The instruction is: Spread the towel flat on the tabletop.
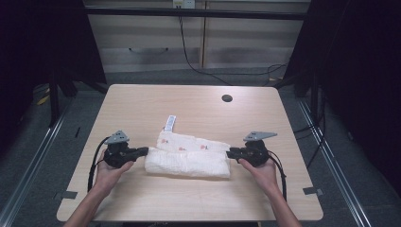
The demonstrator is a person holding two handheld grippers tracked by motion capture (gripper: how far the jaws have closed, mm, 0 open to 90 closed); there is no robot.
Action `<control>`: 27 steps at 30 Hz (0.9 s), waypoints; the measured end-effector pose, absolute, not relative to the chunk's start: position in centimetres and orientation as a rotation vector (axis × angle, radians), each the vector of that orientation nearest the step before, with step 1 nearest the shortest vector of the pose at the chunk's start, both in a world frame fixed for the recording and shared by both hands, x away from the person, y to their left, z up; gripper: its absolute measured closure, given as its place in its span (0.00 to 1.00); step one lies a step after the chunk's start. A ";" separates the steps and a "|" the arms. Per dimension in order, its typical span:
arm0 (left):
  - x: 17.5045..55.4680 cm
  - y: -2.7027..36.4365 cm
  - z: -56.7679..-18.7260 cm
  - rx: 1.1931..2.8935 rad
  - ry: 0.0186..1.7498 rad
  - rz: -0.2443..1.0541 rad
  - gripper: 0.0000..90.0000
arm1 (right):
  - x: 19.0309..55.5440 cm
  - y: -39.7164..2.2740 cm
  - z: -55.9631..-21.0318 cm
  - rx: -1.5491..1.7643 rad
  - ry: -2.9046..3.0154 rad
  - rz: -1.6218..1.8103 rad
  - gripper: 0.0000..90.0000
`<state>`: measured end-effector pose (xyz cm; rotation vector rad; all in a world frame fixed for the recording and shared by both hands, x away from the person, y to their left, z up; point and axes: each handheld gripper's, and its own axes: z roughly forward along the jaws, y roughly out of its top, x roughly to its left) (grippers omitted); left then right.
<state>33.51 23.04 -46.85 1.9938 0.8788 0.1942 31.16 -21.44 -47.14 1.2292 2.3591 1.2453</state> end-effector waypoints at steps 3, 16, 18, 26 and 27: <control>33.5 22.9 -47.0 2.002 0.873 0.189 1.00 | 32.5 -20.2 -47.9 1.223 2.391 1.227 0.79; 33.6 23.2 -47.5 2.010 0.880 0.179 1.00 | 33.7 -18.2 -50.0 1.186 2.475 1.106 0.78; 33.6 23.2 -47.4 2.006 0.881 0.179 1.00 | 33.6 -18.2 -50.1 1.162 2.492 1.114 0.87; 33.7 23.7 -46.4 1.964 0.875 0.189 1.00 | 33.7 -18.7 -48.7 1.163 2.444 1.195 0.97; 33.6 23.7 -46.0 1.942 0.869 0.190 1.00 | 33.7 -19.2 -47.9 1.165 2.414 1.229 0.98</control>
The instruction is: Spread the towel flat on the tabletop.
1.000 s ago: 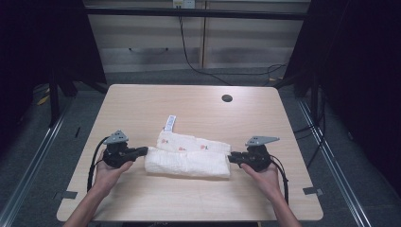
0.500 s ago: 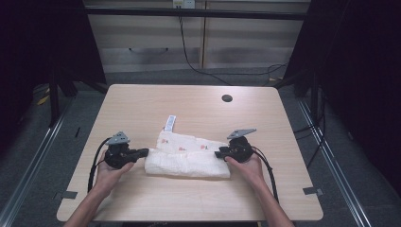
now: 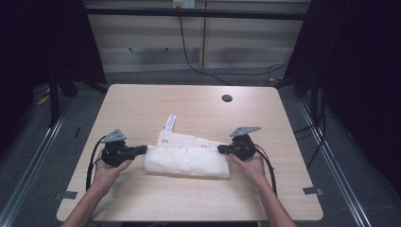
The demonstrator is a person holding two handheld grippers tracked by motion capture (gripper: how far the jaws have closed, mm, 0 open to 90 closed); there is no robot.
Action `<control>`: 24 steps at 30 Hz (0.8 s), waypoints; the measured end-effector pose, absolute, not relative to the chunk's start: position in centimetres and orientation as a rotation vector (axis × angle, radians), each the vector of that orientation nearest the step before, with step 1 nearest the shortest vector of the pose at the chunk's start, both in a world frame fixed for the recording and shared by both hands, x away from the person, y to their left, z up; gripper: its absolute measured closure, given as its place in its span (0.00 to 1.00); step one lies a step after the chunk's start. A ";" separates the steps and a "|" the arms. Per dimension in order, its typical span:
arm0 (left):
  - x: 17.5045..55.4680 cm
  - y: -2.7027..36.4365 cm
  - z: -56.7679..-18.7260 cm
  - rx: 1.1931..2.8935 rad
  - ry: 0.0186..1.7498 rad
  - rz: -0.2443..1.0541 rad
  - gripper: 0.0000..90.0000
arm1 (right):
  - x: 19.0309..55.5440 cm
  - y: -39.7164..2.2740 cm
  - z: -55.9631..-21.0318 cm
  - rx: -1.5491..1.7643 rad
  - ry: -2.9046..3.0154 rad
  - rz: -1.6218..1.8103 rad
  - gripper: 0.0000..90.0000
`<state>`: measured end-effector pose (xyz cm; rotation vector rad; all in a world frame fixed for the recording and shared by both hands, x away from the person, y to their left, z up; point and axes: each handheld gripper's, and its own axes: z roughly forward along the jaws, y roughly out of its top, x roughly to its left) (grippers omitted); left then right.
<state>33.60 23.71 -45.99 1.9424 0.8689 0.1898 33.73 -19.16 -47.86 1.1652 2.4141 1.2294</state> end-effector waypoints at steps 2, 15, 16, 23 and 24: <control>33.6 23.7 -45.8 1.937 0.865 0.191 1.00 | 33.8 -19.4 -47.1 1.161 2.387 1.257 0.98; 34.6 24.1 -40.4 1.832 0.815 0.275 1.00 | 34.8 -20.0 -41.1 1.097 2.282 1.334 0.98; 34.7 24.1 -39.7 1.821 0.805 0.290 1.00 | 35.0 -20.0 -40.3 1.083 2.268 1.342 0.98; 36.3 24.4 -36.7 1.759 0.802 0.328 1.00 | 36.2 -20.1 -36.7 1.064 2.176 1.407 0.98; 36.6 24.3 -36.5 1.754 0.808 0.331 1.00 | 36.4 -20.1 -36.4 1.066 2.169 1.411 0.98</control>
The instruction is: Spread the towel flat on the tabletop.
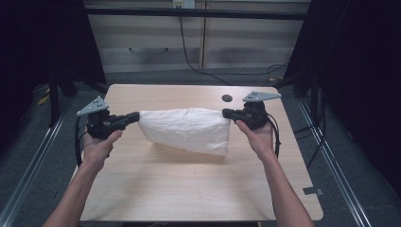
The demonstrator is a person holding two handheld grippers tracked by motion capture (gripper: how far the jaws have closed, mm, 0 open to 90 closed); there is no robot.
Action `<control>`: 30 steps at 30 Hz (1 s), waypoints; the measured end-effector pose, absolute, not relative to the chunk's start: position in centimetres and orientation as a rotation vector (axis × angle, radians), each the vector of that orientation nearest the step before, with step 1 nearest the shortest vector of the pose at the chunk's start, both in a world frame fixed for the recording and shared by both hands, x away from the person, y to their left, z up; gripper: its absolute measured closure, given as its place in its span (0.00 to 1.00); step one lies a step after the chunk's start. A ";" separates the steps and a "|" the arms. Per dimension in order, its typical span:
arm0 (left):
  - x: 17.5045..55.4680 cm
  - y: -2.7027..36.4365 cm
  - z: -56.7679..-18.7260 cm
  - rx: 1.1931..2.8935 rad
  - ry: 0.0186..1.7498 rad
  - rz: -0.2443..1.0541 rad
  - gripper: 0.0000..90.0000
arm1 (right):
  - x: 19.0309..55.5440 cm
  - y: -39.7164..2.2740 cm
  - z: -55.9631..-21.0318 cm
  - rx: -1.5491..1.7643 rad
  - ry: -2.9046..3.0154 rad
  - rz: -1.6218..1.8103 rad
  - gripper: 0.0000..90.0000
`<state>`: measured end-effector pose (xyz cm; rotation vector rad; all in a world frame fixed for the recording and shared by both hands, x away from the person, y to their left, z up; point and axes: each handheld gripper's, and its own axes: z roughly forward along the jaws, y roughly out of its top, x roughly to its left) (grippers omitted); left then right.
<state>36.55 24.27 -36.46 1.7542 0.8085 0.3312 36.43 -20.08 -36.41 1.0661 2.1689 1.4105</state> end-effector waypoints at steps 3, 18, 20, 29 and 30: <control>37.5 24.1 -35.8 1.741 0.821 0.338 1.00 | 37.3 -20.0 -35.6 1.069 2.157 1.402 0.98; 39.1 23.4 -35.5 1.744 0.815 0.362 1.00 | 41.3 -19.9 -31.5 1.063 2.086 1.366 0.98; 38.7 23.8 -35.8 1.741 0.812 0.359 1.00 | 40.5 -19.8 -31.8 1.037 2.113 1.362 0.98; 36.5 23.9 -37.3 1.766 0.771 0.343 1.00 | 37.0 -20.2 -34.7 1.001 2.181 1.359 0.98; 36.0 23.8 -37.8 1.767 0.769 0.326 1.00 | 36.1 -20.5 -35.8 1.012 2.189 1.366 0.98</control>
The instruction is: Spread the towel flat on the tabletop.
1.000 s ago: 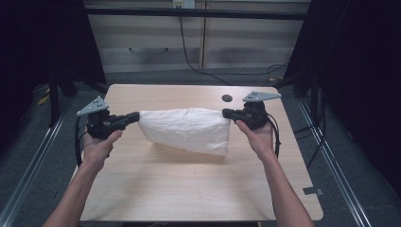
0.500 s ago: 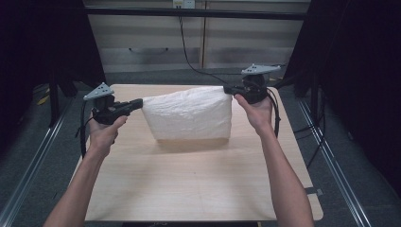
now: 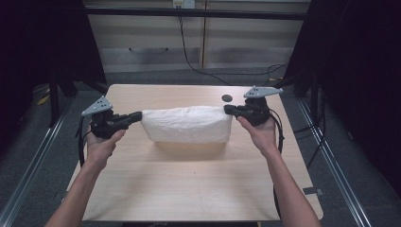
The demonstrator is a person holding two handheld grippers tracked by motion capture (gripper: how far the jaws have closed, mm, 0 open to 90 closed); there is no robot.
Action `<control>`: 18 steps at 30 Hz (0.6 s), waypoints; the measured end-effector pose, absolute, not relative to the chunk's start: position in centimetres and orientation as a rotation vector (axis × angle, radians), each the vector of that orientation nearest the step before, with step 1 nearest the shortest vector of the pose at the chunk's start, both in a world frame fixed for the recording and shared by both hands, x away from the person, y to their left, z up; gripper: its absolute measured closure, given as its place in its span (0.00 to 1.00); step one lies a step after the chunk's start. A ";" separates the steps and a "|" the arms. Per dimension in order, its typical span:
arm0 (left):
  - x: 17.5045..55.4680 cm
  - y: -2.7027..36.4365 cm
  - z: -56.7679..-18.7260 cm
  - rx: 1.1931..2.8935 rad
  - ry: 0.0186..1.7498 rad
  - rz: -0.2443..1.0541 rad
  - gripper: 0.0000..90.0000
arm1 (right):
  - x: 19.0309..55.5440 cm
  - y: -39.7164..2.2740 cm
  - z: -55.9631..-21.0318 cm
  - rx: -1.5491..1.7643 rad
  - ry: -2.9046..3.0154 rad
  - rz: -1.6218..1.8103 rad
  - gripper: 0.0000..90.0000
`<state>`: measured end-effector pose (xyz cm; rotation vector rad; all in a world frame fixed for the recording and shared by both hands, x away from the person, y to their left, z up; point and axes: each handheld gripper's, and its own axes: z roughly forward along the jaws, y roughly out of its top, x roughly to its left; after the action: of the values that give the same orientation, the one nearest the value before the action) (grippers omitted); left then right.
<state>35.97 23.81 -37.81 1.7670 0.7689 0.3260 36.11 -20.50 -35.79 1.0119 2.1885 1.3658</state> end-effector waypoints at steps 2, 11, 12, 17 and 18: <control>35.7 23.9 -38.1 1.773 0.761 0.320 1.00 | 35.3 -20.8 -36.7 1.017 2.189 1.388 0.98; 32.8 23.4 -40.0 1.828 0.722 0.295 1.00 | 31.9 -21.6 -38.8 1.012 2.215 1.390 0.98; 32.5 23.2 -40.2 1.825 0.715 0.287 1.00 | 31.4 -21.6 -39.0 1.014 2.218 1.390 0.98; 31.7 22.8 -41.3 1.879 0.705 0.268 1.00 | 30.2 -22.2 -40.5 1.046 2.222 1.408 0.98; 31.5 22.8 -41.7 1.883 0.711 0.258 1.00 | 29.9 -22.2 -41.0 1.049 2.222 1.410 0.98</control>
<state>31.54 22.77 -41.68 1.8827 0.7109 0.2582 29.88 -22.21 -41.00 1.0486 2.2223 1.4099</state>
